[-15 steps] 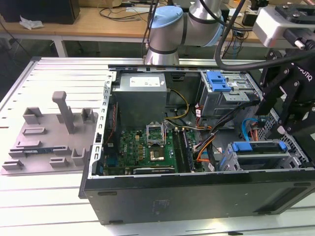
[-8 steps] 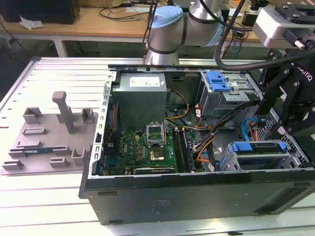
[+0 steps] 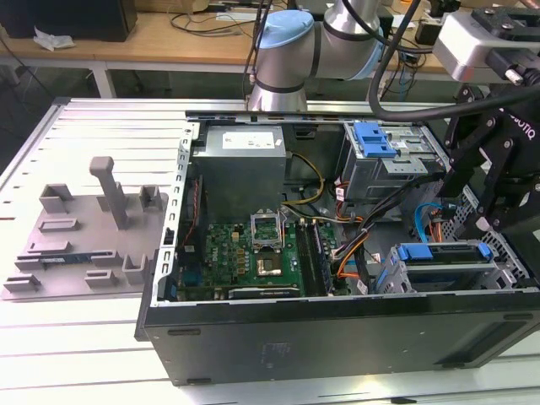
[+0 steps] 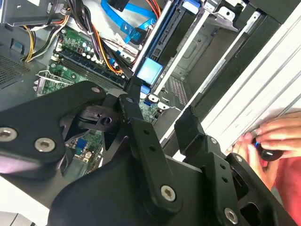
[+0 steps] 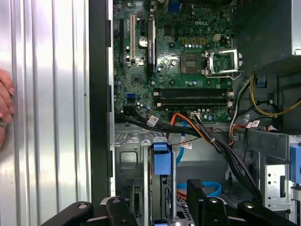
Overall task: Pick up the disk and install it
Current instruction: 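Insert the first disk wire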
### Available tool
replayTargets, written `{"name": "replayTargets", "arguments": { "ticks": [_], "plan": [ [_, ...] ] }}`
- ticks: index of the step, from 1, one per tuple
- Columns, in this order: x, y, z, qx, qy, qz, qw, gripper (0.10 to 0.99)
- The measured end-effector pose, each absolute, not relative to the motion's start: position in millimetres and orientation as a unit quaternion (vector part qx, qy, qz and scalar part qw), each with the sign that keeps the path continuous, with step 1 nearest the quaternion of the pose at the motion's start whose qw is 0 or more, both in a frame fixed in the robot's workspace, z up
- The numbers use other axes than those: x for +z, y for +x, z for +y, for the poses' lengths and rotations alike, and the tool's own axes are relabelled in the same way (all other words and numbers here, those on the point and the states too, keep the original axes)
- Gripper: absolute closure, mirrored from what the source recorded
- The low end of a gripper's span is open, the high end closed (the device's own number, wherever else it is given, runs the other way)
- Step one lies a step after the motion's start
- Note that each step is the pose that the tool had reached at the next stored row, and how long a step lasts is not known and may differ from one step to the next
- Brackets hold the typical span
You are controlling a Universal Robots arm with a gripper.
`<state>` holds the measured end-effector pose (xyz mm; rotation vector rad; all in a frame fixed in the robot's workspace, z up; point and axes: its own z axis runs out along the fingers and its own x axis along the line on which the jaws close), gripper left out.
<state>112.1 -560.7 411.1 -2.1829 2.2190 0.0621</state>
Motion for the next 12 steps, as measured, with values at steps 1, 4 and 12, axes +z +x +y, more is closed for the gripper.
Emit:
{"name": "replayTargets", "arguments": {
  "ticks": [1,4,12],
  "plan": [
    [411.1,112.1,-560.7,0.020,-0.701,0.713,0.014,0.522],
    [411.0,112.1,-549.8,0.013,-0.701,0.713,0.007,0.522],
    [410.9,112.4,-501.8,-0.016,-0.701,0.713,-0.021,0.522]
  ]
}}
